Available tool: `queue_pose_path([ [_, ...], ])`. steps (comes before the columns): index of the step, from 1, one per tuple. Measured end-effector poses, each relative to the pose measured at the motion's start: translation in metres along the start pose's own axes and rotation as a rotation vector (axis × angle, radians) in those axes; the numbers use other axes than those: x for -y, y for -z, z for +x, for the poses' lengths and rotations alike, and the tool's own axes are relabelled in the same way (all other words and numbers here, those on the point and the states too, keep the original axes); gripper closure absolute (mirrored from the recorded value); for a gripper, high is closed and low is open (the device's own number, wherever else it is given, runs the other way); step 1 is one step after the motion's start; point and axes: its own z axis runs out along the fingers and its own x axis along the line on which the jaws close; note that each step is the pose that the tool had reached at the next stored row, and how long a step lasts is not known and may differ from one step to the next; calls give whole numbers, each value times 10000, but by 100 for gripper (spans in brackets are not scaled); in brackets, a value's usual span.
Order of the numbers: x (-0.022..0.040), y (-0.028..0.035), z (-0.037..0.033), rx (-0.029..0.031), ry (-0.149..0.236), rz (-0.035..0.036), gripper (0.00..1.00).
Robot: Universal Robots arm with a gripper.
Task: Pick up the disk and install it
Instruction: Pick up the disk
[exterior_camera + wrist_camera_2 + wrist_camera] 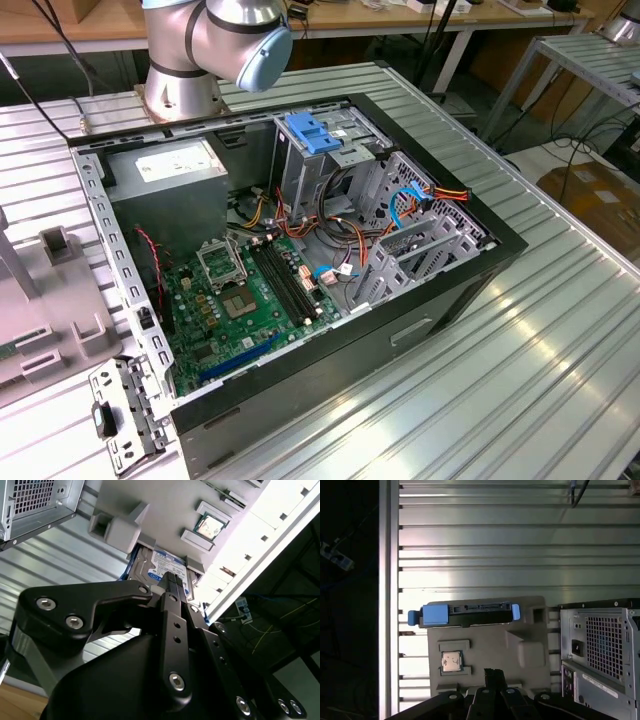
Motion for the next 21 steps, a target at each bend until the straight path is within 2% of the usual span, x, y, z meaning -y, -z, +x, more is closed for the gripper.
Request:
queue_pose_path([
  [21, 0, 0, 0, -47, 1046, -25, 89],
])
